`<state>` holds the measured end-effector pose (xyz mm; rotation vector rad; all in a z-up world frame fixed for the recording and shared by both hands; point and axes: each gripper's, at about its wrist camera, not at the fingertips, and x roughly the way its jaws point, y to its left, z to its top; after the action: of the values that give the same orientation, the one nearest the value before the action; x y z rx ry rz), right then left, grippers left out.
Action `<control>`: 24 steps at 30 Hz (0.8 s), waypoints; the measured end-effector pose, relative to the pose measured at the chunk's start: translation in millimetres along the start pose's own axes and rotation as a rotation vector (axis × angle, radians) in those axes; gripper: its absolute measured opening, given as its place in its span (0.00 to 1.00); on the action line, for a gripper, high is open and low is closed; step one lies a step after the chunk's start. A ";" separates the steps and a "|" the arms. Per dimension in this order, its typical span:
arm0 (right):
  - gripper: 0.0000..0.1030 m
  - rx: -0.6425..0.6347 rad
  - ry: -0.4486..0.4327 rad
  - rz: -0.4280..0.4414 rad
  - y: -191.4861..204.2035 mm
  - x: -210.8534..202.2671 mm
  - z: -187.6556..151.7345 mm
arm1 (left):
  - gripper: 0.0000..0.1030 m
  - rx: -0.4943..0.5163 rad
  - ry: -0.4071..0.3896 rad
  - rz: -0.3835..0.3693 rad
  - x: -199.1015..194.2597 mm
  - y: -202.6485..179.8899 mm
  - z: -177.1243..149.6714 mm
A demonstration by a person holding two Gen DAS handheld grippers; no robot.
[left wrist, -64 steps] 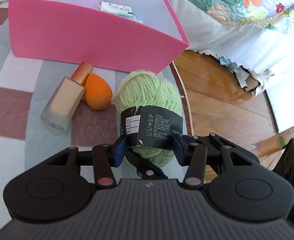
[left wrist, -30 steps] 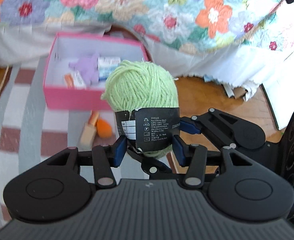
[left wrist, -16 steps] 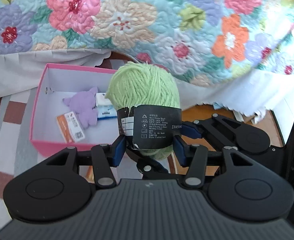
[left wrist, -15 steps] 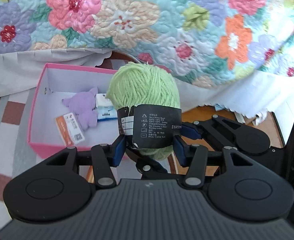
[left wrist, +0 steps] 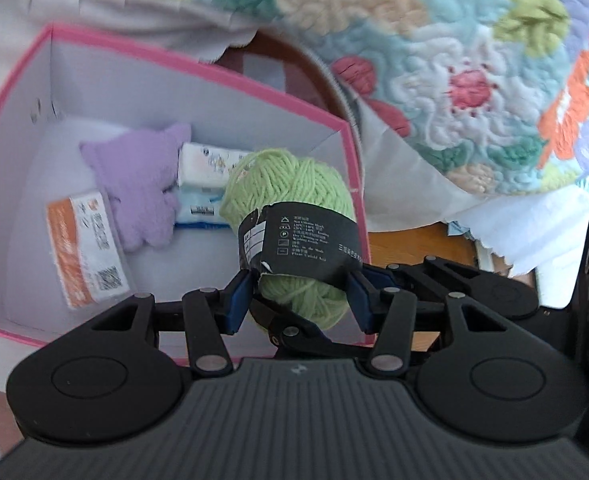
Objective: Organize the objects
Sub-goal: 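Lift and carry the yarn ball with the left tool into the pink box, then lower the yarn ball into the box and open the left tool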
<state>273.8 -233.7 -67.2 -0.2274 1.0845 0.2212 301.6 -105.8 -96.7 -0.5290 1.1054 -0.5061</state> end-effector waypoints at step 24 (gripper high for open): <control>0.47 -0.014 -0.091 0.086 -23.1 3.9 -28.0 | 0.35 0.003 0.037 -0.003 40.5 12.4 -2.8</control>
<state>258.6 -263.6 -81.6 -0.1814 1.0036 0.3136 315.3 -121.9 -133.5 -0.5205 1.1396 -0.5219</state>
